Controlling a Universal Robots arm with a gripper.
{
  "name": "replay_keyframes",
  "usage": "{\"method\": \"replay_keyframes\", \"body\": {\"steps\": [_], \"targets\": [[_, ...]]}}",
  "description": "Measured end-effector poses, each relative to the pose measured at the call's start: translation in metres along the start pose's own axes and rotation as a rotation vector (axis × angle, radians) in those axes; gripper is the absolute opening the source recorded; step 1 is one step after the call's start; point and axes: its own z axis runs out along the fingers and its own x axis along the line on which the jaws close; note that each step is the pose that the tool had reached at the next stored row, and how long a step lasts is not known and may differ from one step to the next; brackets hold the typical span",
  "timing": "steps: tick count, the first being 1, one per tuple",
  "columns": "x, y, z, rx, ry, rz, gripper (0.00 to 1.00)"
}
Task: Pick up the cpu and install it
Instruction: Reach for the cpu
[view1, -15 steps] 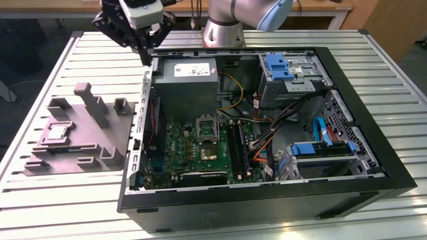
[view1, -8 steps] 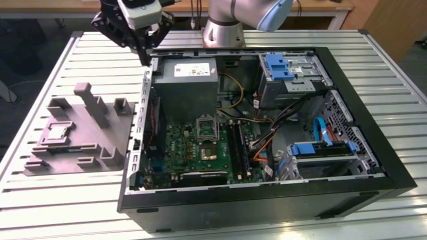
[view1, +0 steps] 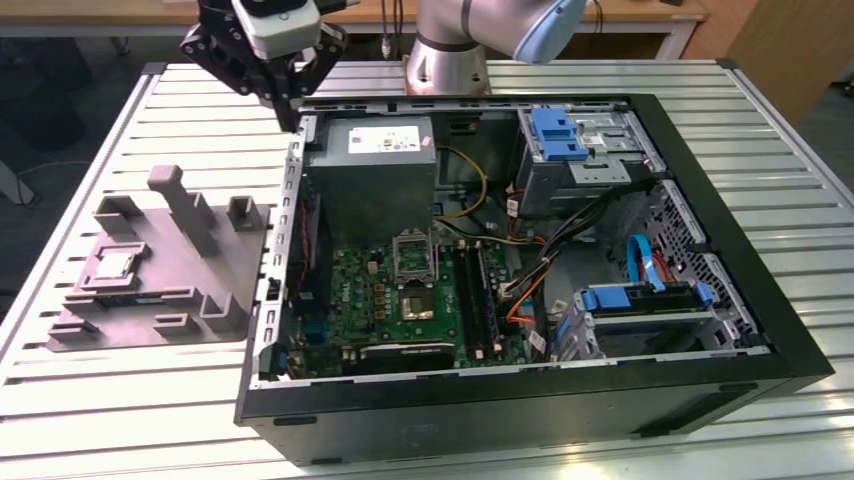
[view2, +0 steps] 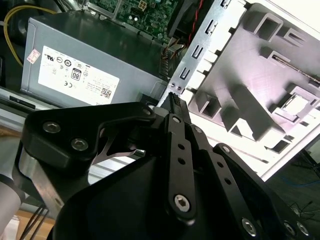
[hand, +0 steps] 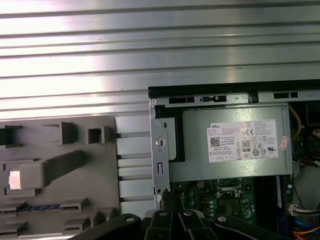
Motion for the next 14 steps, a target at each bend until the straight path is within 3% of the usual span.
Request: {"method": "replay_keyframes", "body": {"steps": [14], "targets": [[0.0034,-0.0003,0.0005,0.0,0.0,0.0,0.11]]}}
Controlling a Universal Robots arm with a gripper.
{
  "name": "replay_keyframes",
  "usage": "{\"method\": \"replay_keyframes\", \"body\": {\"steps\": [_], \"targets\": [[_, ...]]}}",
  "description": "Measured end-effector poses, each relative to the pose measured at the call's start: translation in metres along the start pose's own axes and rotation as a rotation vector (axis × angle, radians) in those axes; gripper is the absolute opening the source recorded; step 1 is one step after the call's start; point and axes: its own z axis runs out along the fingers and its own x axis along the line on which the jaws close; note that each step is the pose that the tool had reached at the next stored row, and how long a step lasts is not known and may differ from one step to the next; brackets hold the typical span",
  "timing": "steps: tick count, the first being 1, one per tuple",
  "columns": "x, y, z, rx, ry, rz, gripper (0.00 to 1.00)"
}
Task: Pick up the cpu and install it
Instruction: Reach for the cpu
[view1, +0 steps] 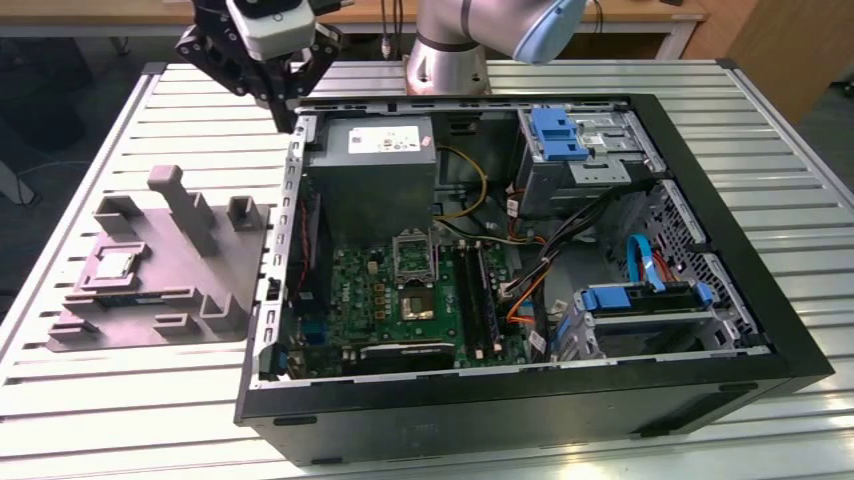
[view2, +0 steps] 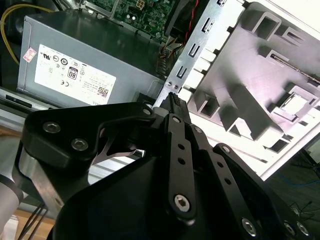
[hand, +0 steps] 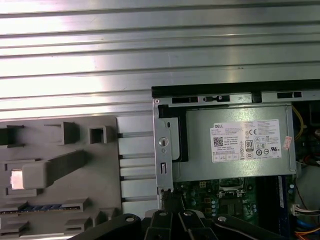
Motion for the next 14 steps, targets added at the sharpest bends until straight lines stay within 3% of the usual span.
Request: {"method": "replay_keyframes", "body": {"steps": [14], "targets": [[0.0047,-0.0004,0.0003,0.0,0.0,0.0,0.11]]}}
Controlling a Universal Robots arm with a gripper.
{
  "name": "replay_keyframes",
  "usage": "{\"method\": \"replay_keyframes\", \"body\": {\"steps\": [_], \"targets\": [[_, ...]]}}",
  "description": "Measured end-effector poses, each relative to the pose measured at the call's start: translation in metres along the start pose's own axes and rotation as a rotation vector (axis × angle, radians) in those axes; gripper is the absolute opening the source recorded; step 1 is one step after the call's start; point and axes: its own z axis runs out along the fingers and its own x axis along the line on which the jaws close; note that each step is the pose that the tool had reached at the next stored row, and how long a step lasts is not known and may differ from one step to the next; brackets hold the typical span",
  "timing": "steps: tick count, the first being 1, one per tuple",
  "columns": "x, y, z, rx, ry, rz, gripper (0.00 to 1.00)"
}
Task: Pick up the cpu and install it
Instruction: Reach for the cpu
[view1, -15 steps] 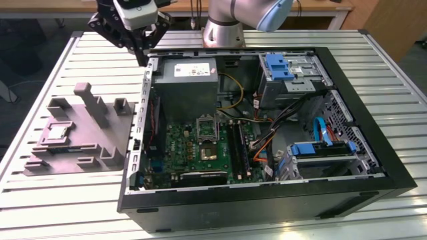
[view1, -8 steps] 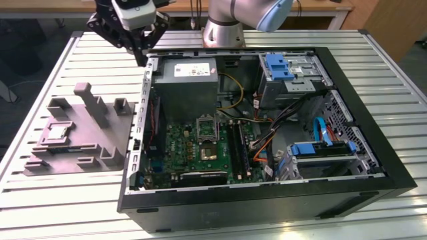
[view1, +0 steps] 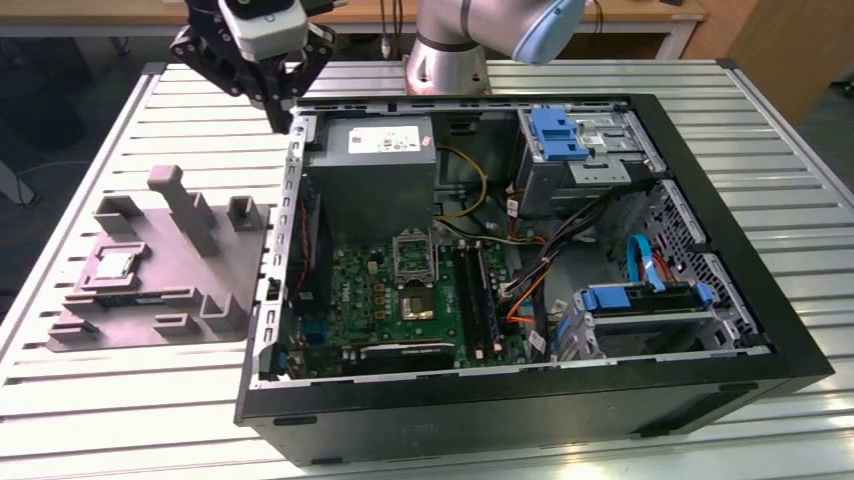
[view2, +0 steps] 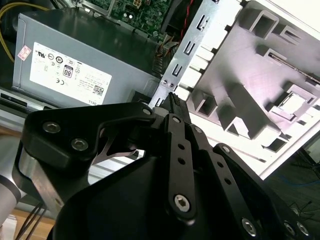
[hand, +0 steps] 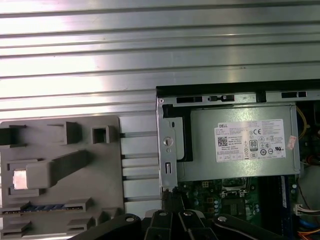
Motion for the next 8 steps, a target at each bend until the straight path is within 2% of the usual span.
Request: {"method": "replay_keyframes", "body": {"steps": [8], "targets": [[0.005,-0.0004,0.0,0.0001,0.0,0.0,0.11]]}}
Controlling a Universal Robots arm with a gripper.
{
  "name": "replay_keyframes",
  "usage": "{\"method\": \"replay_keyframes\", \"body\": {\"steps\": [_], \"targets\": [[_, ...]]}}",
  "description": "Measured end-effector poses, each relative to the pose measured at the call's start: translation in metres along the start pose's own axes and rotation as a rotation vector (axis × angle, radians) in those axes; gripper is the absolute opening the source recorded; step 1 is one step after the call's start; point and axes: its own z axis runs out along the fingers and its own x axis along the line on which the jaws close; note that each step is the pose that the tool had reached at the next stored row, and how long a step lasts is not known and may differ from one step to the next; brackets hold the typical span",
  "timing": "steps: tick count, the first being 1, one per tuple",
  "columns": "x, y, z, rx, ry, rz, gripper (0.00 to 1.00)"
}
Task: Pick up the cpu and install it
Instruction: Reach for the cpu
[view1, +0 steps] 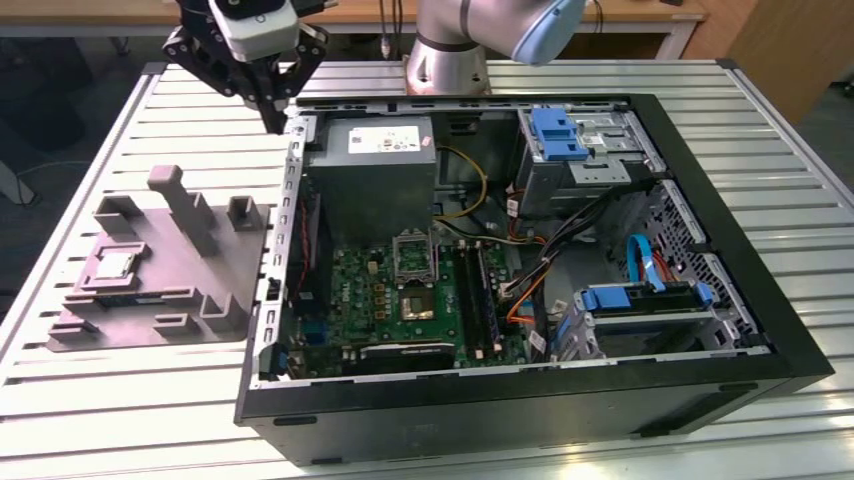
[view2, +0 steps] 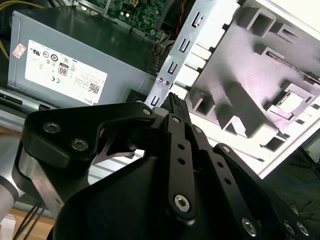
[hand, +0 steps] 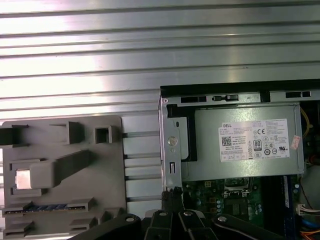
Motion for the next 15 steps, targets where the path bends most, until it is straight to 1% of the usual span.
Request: {"method": "replay_keyframes", "body": {"steps": [5,15], "targets": [[0.0045,-0.0003,0.0001,-0.0001,0.0,0.0,0.11],[0.0098,-0.0008,0.0005,0.0,0.0004,0.0,0.11]]}}
